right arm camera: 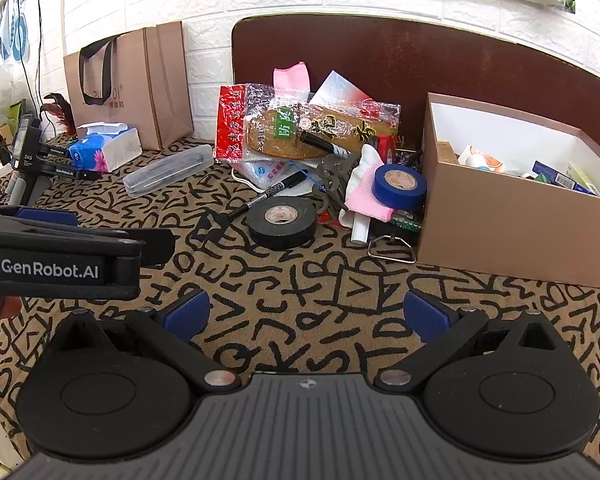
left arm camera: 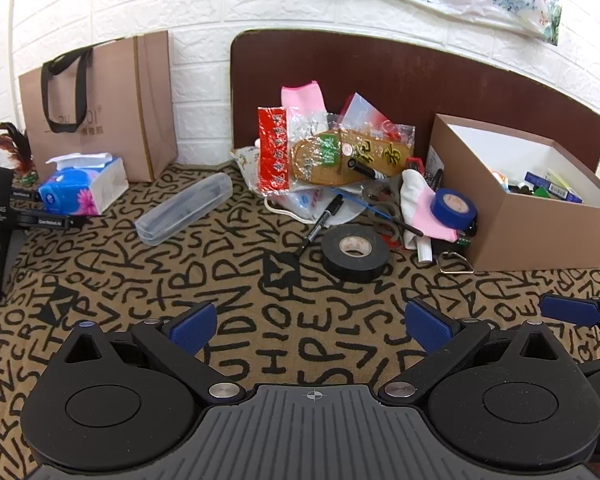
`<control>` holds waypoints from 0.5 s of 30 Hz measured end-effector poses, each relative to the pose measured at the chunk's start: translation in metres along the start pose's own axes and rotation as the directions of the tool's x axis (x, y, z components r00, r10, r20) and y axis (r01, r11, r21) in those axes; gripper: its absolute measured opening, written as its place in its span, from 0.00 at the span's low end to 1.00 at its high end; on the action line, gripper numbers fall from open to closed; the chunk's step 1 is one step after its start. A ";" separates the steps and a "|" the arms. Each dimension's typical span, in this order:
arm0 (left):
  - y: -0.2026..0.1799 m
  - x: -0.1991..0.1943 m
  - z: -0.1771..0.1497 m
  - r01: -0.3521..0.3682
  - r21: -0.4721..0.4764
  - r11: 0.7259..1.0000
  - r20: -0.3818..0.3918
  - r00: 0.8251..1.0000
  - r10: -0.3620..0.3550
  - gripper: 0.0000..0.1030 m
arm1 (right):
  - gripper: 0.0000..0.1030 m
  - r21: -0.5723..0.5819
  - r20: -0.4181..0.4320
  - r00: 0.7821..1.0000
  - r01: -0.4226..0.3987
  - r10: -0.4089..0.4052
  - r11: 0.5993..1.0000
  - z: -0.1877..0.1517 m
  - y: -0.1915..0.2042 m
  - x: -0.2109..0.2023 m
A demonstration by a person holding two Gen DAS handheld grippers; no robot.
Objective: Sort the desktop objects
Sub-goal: 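Move the left tool toward the black electrical tape roll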
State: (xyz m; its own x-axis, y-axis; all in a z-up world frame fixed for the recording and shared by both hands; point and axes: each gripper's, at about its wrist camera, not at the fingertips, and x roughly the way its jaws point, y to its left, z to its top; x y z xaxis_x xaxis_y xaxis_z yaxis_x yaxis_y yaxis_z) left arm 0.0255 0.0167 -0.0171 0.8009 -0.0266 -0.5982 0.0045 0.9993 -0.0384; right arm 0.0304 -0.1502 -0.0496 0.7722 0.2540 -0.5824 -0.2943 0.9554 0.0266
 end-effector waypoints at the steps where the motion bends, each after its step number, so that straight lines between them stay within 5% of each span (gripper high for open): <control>1: 0.000 0.001 0.001 0.000 0.000 1.000 -0.001 1.000 0.000 1.00 | 1.00 0.000 -0.001 1.000 0.001 -0.001 1.000 0.000 0.000 0.001; 15: 0.003 0.023 0.007 0.005 -0.002 1.000 -0.041 0.999 -0.005 1.00 | 1.00 -0.013 -0.023 0.999 -0.029 0.029 0.999 0.002 0.002 0.019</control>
State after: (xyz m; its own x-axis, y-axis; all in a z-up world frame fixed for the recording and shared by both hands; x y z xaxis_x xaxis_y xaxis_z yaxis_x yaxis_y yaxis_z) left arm 0.0485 0.0195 -0.0252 0.7755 -0.0325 -0.6305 0.0071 0.9991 -0.0429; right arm 0.0458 -0.1431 -0.0591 0.7500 0.2776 -0.6003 -0.3240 0.9455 0.0325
